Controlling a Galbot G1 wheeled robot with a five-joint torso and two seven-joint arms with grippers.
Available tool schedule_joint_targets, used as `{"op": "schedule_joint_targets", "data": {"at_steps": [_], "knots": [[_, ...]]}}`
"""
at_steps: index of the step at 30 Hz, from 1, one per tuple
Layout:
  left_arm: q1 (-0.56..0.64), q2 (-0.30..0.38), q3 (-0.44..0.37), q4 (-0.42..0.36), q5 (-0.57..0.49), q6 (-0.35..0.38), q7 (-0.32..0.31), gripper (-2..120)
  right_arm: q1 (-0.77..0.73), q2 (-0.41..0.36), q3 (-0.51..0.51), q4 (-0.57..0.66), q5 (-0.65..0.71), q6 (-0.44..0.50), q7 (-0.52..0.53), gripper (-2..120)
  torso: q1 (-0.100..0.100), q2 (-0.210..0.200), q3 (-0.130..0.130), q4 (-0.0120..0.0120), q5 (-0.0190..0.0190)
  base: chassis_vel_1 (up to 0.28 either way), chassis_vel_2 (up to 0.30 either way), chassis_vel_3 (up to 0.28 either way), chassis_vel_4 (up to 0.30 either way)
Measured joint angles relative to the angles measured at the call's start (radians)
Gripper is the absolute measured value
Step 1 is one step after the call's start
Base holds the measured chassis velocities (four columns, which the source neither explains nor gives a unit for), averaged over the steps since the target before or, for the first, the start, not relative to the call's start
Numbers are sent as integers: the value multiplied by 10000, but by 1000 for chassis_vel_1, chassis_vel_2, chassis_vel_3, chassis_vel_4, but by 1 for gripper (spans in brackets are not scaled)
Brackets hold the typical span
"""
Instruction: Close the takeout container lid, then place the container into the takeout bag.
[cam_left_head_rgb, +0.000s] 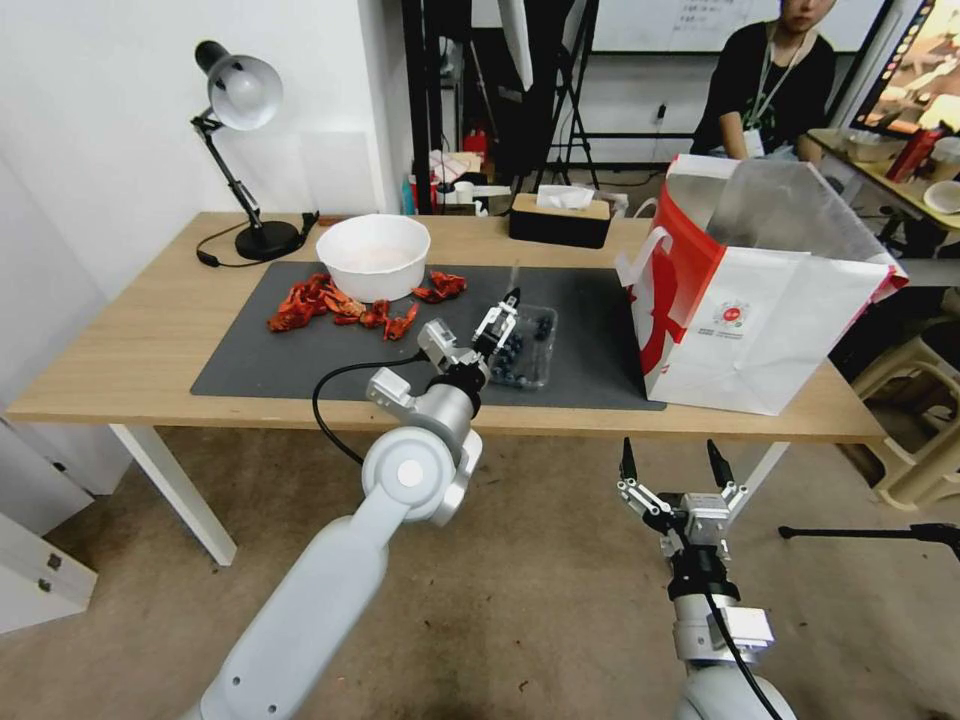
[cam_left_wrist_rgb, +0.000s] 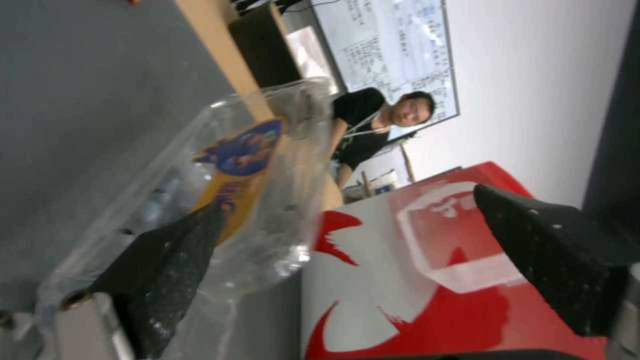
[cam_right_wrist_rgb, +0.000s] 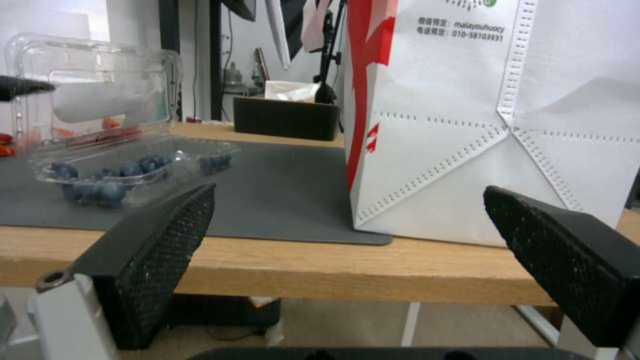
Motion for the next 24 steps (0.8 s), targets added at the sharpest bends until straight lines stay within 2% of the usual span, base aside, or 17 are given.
{"op": "schedule_joint_targets", "data": {"at_steps": [6,7,9,12,14,16,18,20,22,24], "knots": [[-131,-27,9,269,-139,35,-128,86,-12,12,0,6,-14,0,6,100,0,0,0,0,1,0,0,0,0],[-194,-50,15,401,-203,38,-166,76,-25,20,1,12,-23,0,10,100,1,0,0,0,0,0,0,0,0],[-228,-67,15,444,-280,37,-196,72,-36,27,3,13,-30,0,14,100,1,0,0,0,0,0,0,0,0],[-244,-104,8,476,-350,-35,-95,55,-91,50,29,12,-65,16,25,100,1,0,0,-1,0,0,0,0,0],[-227,-104,8,456,-350,-50,-35,51,-103,50,34,13,-70,20,26,100,1,0,0,0,0,0,0,0,0],[-171,-97,16,389,-350,-71,85,39,-121,48,41,13,-80,26,29,100,0,0,0,0,0,0,0,0,0],[-152,-98,20,381,-350,-86,110,36,-122,48,41,13,-87,28,29,100,0,0,0,0,1,0,0,0,0],[-107,-121,23,362,-350,-136,160,27,-128,53,41,13,-106,28,31,100,1,0,0,0,0,0,0,0,0],[-93,-127,23,360,-350,-142,172,23,-135,55,41,12,-114,28,32,100,1,0,0,0,0,0,0,0,0],[-44,-132,29,360,-350,-148,205,12,-171,68,38,17,-146,38,39,100,0,0,0,0,0,0,0,0,0]]}}
